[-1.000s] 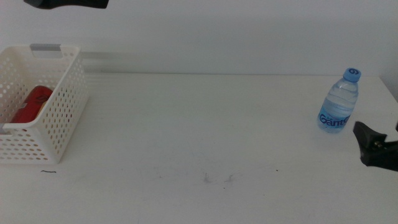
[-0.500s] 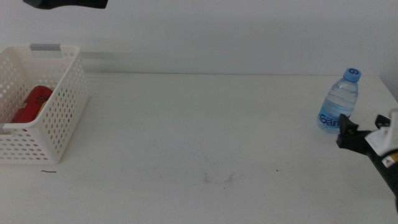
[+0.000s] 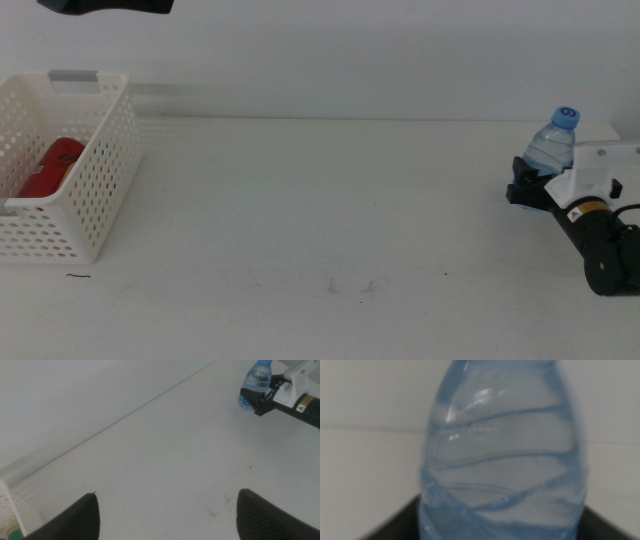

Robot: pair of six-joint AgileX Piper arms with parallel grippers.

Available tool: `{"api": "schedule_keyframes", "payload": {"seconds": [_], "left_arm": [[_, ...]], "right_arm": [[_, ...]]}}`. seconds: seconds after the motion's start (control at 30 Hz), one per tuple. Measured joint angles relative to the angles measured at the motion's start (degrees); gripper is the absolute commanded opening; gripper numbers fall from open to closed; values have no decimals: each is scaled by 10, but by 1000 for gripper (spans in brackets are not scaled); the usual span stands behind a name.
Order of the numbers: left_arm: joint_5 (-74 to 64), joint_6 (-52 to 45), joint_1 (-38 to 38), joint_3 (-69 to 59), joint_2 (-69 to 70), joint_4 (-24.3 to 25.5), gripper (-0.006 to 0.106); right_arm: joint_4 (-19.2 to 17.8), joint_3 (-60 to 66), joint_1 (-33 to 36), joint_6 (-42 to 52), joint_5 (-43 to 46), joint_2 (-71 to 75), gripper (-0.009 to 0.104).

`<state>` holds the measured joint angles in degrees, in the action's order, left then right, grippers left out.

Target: Use arms to grab the bottles and put them into the dustbin to the left of the table.

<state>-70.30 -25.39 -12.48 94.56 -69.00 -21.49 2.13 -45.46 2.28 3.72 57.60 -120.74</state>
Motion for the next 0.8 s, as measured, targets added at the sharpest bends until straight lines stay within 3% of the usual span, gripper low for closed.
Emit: {"api": "schedule_keyframes", "payload": {"seconds": [0.03, 0.17, 0.3, 0.5, 0.73, 0.8], "left_arm": [[0, 0, 0, 0, 0, 0, 94], [0, 0, 0, 0, 0, 0, 94], [0, 0, 0, 0, 0, 0, 94], [0, 0, 0, 0, 0, 1, 94], [0, 0, 0, 0, 0, 1, 94], [0, 0, 0, 0, 0, 1, 94]], "right_arm": [[-2, -7, 0, 5, -13, -3, 6], [1, -32, 16, 8, -54, 2, -3], [5, -75, 102, 5, -107, 10, -3], [-25, -263, 249, 5, -195, -29, -3], [-38, -374, 336, 5, -255, -119, -2], [-38, -380, 343, 5, -251, -138, 2]]}}
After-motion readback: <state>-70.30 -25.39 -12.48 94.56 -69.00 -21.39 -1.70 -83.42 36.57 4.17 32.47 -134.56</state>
